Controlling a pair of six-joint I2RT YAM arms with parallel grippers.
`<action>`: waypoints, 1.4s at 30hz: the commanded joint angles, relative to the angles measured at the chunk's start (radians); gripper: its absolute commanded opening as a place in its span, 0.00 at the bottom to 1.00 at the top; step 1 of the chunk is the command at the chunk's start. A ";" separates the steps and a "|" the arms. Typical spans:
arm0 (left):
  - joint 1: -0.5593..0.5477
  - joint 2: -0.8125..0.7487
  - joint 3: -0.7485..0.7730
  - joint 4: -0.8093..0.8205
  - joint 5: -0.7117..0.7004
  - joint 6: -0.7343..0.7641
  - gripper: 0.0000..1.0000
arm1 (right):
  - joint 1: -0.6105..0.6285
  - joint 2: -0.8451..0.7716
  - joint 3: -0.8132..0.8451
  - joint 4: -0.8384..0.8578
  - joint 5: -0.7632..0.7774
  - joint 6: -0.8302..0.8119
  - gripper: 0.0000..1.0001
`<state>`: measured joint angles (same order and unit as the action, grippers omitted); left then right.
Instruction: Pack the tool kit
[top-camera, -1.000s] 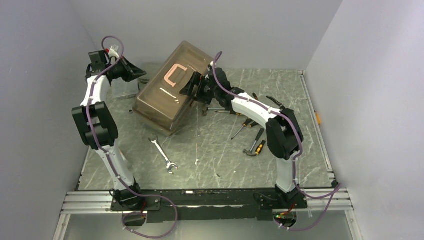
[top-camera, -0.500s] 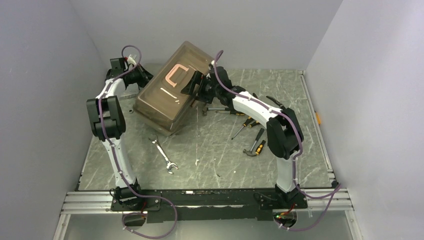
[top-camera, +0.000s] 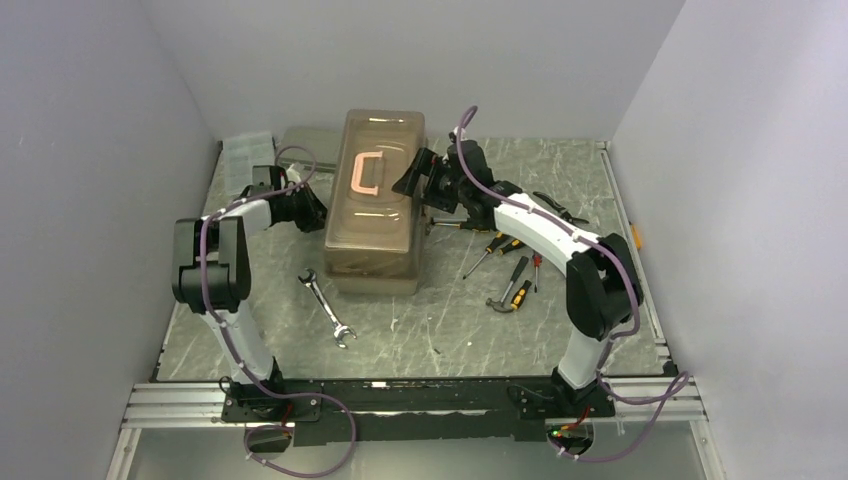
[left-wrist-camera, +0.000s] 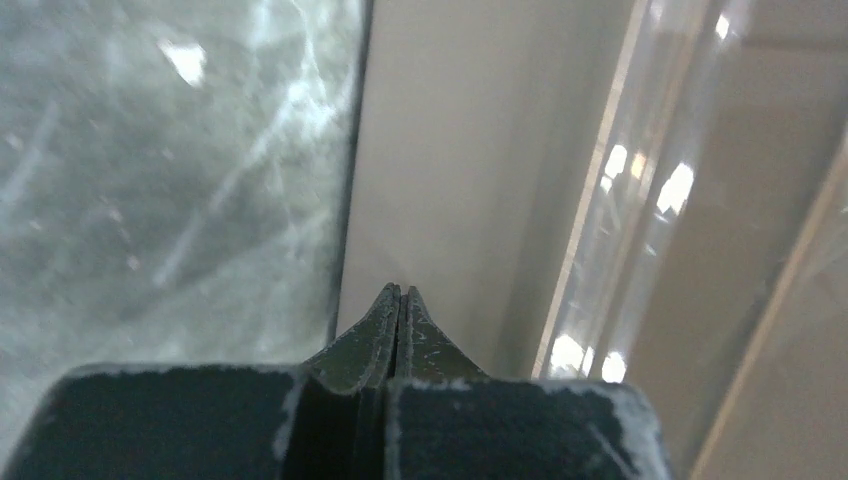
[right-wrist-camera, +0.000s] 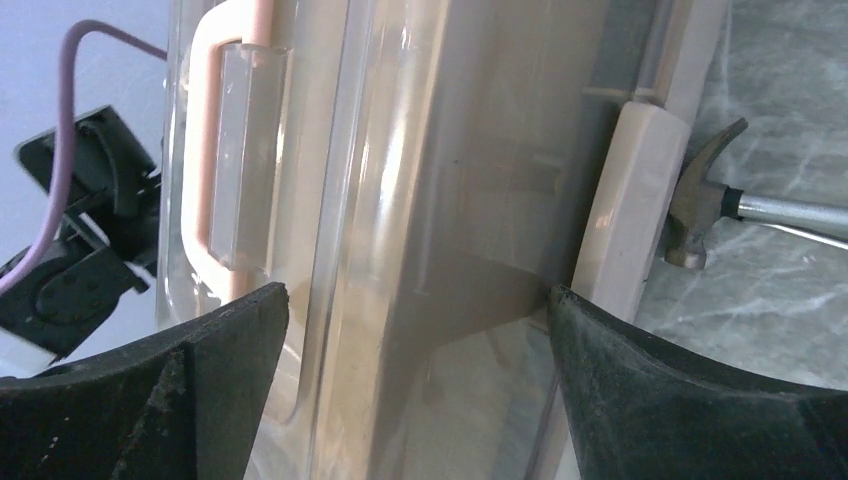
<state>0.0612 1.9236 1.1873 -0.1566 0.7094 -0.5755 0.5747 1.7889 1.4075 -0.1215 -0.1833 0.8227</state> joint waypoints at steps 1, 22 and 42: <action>-0.120 -0.154 -0.046 -0.048 0.158 0.006 0.00 | 0.040 -0.064 -0.061 0.065 -0.075 -0.002 1.00; -0.109 -0.330 -0.022 -0.235 0.063 0.111 0.00 | 0.311 -0.150 -0.184 0.117 -0.042 0.106 1.00; -0.132 -0.219 0.046 -0.166 0.118 0.077 0.00 | 0.280 -0.256 -0.173 0.006 0.060 0.036 1.00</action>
<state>0.0341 1.7035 1.1709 -0.3996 0.5438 -0.4091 0.8303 1.6054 1.2331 -0.1238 0.1703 0.8814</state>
